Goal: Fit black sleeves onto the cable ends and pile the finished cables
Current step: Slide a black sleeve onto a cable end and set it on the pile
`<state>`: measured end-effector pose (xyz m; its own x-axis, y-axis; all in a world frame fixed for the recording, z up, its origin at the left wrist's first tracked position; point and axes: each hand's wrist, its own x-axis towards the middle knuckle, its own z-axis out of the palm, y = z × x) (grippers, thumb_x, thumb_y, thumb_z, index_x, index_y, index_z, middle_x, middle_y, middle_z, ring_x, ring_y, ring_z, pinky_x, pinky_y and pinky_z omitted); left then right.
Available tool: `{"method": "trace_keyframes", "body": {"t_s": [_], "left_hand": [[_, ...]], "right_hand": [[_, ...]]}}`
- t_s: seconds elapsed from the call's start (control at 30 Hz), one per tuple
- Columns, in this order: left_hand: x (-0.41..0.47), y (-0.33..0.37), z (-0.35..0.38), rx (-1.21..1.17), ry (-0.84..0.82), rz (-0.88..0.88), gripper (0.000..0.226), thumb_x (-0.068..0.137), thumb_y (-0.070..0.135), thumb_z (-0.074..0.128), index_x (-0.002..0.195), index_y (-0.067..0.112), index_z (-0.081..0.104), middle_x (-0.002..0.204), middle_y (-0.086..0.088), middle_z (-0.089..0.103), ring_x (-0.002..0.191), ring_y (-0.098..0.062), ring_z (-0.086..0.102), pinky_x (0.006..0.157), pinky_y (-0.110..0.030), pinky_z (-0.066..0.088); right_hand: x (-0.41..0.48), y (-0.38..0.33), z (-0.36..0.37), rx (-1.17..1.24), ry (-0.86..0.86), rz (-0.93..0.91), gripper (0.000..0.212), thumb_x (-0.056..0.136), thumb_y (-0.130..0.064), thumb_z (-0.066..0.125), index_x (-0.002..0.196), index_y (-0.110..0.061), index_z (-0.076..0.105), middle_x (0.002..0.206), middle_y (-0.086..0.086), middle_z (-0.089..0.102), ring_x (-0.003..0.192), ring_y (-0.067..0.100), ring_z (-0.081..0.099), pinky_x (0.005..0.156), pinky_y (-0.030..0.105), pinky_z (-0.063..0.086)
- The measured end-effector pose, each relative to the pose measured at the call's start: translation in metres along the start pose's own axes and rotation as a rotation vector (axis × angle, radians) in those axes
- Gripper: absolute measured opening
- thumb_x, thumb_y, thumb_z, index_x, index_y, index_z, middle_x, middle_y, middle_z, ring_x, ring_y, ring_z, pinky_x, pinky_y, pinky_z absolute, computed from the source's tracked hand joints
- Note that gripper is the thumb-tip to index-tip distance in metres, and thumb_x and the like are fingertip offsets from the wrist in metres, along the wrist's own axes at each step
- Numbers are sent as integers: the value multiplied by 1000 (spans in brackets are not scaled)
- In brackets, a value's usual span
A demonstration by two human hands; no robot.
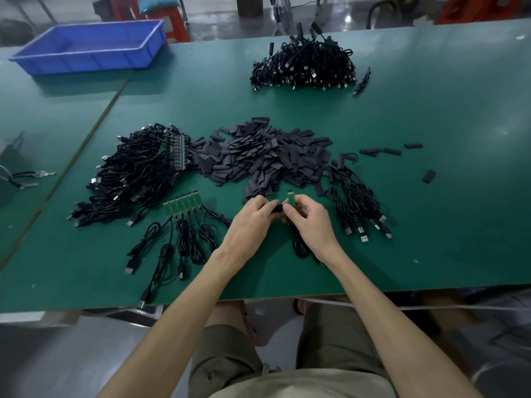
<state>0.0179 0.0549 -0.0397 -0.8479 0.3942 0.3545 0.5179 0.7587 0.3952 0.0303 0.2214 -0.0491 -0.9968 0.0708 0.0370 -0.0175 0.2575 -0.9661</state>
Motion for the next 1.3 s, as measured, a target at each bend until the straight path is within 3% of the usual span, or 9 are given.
{"method": "trace_keyframes", "body": {"t_s": [0.33, 0.47, 0.63, 0.8, 0.93, 1.3], "left_hand": [[-2, -1, 0, -36, 12, -88, 35, 103, 14, 58, 134, -1, 59, 113, -14, 65, 104, -28, 60, 91, -38, 50], [-1, -4, -2, -104, 25, -115, 31, 103, 13, 57, 131, 3, 62, 111, -11, 67, 99, -26, 61, 86, -30, 45], [-1, -7, -1, -89, 28, -107, 26, 102, 10, 58, 124, 0, 65, 108, -12, 68, 93, -28, 62, 80, -32, 48], [-2, -8, 0, -79, 45, -97, 23, 102, 11, 59, 121, 1, 67, 106, -10, 68, 93, -26, 61, 80, -37, 52], [-3, -7, 0, -65, 47, -111, 24, 103, 10, 56, 122, 0, 67, 105, -11, 67, 93, -27, 60, 79, -37, 52], [-3, -13, 3, 18, 48, -94, 18, 102, 10, 56, 118, 7, 65, 101, -5, 60, 93, -22, 53, 77, -34, 50]], "right_hand": [[-2, -3, 0, -34, -28, -24, 10, 103, -22, 63, 104, -26, 71, 86, -5, 76, 83, 9, 73, 81, 27, 58], [-3, -4, 0, -90, -61, -57, 19, 107, -17, 56, 113, -16, 73, 84, -6, 69, 77, 7, 64, 79, 19, 49], [-4, -6, -1, -60, -80, -61, 31, 106, -16, 57, 136, -17, 65, 85, -5, 72, 85, 22, 68, 88, 32, 54], [-5, -5, -6, 27, -48, -68, 11, 102, -21, 66, 111, -20, 61, 83, -1, 77, 81, 17, 73, 91, 45, 57], [-5, -3, -5, 76, -33, -56, 4, 99, -22, 69, 102, -19, 68, 82, 2, 76, 80, 18, 73, 89, 49, 59], [-3, 0, -3, 92, -28, -49, 3, 97, -18, 71, 96, -17, 74, 79, 1, 76, 78, 15, 73, 81, 34, 59]]}}
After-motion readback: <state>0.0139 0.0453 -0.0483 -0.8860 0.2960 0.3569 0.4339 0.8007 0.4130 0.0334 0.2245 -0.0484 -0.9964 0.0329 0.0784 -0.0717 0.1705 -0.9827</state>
